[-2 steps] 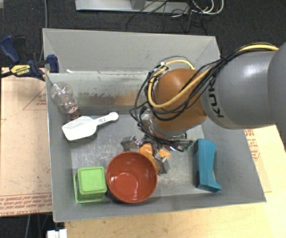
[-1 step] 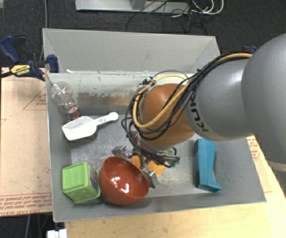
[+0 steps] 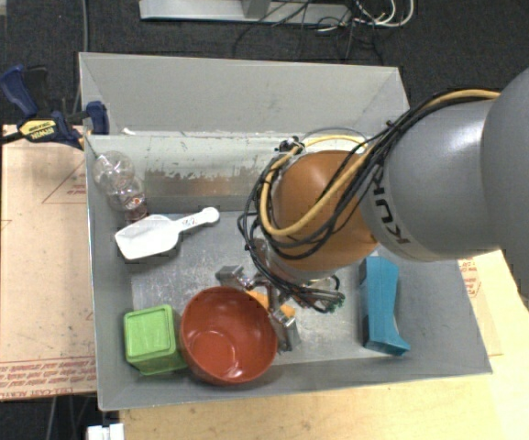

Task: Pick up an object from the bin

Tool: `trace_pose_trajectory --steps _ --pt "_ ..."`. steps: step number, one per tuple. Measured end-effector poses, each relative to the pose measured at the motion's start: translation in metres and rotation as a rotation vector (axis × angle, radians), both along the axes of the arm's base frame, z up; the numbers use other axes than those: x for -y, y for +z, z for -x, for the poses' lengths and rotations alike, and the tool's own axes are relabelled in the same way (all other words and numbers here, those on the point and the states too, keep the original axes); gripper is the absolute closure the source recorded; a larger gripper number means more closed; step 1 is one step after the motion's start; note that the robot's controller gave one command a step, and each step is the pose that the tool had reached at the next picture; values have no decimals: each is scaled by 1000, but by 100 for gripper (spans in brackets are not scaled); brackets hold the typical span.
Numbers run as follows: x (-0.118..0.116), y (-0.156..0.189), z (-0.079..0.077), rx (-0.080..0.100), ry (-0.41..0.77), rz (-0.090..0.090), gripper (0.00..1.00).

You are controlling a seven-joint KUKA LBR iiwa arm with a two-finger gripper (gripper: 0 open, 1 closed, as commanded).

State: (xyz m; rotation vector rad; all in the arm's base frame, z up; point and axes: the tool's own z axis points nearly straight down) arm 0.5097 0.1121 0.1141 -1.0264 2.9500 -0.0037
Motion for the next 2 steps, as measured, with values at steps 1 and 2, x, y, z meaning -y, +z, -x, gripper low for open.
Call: trace_pose_trajectory --steps 1,2 --pt "31 -32 23 15 -149 -6 0" --pt "-15 -31 27 27 -213 -10 0"
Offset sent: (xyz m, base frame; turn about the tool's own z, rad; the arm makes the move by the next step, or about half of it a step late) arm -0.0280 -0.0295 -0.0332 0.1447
